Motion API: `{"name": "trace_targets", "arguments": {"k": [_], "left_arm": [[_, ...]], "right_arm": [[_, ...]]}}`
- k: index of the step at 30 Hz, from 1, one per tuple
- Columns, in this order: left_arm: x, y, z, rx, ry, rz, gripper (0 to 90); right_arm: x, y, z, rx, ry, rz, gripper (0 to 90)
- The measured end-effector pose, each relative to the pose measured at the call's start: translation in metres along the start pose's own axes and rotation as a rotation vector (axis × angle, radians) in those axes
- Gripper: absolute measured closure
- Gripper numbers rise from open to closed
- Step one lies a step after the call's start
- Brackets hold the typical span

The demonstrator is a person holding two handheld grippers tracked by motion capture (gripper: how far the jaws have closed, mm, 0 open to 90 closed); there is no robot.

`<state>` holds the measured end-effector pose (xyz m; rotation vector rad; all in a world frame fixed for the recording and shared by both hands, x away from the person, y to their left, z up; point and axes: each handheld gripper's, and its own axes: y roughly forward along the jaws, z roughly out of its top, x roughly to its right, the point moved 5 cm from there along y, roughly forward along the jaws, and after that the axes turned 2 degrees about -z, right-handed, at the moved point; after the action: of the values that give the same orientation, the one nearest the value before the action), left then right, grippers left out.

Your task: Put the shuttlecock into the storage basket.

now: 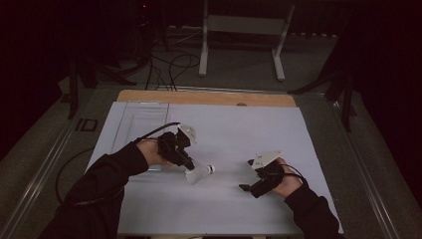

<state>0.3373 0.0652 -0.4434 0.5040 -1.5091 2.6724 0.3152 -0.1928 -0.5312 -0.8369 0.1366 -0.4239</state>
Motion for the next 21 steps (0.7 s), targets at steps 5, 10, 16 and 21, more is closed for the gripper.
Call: {"name": "trace_targets", "arguments": {"k": [5,10,16,21], "left_arm": [[-0.001,-0.002,-0.003,-0.003,0.0,0.003,90.0],[-0.001,-0.005,-0.005,0.004,-0.004,0.008,90.0],[0.0,-0.007,-0.007,0.002,0.002,0.008,90.0],[0.0,-0.007,-0.009,-0.002,0.003,0.007,90.0]], "right_arm": [[-0.001,-0.003,-0.012,0.015,0.018,-0.014,9.8],[-0.002,-0.006,-0.022,0.024,0.035,-0.045,9.8],[-0.003,-0.013,-0.034,0.043,0.067,-0.049,9.8],[-0.002,-0.016,-0.042,0.054,0.102,-0.049,9.8]]}}
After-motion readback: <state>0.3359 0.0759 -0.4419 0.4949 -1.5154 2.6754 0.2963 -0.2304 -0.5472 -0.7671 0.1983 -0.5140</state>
